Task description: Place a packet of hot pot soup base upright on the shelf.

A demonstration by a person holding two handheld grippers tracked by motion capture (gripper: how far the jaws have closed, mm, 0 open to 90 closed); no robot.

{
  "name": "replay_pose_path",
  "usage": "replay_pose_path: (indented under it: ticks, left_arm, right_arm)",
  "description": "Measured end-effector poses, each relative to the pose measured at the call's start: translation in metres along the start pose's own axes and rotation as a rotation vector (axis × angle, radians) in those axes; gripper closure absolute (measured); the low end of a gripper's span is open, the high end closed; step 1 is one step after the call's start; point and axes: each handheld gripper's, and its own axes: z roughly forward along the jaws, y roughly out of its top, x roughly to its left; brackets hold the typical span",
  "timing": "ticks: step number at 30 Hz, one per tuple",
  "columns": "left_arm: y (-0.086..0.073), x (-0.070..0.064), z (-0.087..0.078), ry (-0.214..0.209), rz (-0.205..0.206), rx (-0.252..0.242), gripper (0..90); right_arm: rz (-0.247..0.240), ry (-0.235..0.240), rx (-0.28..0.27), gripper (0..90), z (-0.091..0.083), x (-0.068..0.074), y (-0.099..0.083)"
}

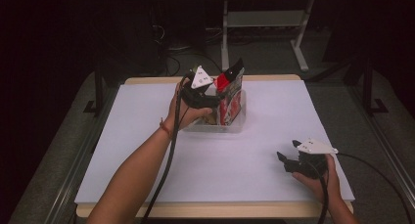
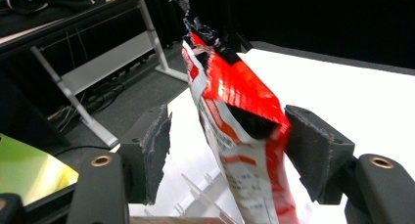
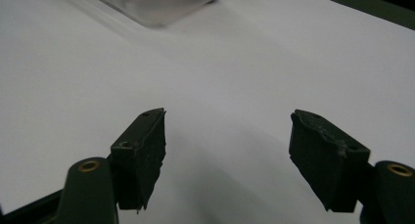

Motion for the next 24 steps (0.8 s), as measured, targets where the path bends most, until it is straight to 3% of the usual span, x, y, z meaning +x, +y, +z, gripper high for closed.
replay_pose_path:
  ticks: [9, 18, 24]
  left_arm:
    - [-0.004, -0.005, -0.022, -0.029, 0.030, -0.015, 29.6]
    - [-0.015, -0.006, -0.033, -0.031, 0.060, 0.009, 26.4]
    - [-0.024, -0.005, -0.037, -0.046, 0.051, 0.016, 25.2]
  right_arm:
    - [-0.004, 0.013, -0.009, 28.8, 0.000, 0.002, 0.001]
    - [-0.007, 0.015, -0.005, 28.8, 0.000, 0.002, 0.001]
    - [-0.006, 0.016, -0.002, 28.8, 0.000, 0.002, 0.000]
